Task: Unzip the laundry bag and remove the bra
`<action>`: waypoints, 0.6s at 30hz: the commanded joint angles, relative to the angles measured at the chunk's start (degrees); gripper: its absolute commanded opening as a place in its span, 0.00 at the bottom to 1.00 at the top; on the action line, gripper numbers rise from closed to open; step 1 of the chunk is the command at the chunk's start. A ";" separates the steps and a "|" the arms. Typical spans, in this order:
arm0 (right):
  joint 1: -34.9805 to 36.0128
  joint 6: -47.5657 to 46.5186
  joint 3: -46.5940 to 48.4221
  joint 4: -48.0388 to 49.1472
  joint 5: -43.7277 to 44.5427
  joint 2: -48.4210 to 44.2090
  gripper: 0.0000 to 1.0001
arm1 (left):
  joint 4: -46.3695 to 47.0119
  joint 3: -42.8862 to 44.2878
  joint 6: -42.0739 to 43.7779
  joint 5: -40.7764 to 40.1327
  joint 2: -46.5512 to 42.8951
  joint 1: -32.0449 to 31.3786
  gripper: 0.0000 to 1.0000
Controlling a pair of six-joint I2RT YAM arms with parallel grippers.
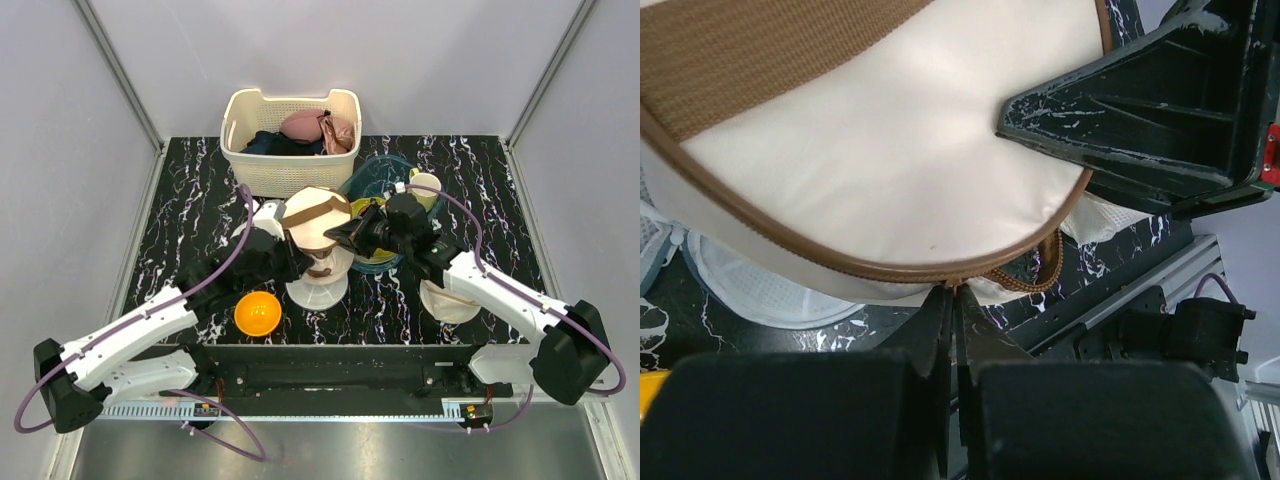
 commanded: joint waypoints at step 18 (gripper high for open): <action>-10.79 -40.98 11.89 -22.09 -29.33 -3.43 0.00 | -4.88 4.06 11.98 -1.60 -8.38 11.60 0.00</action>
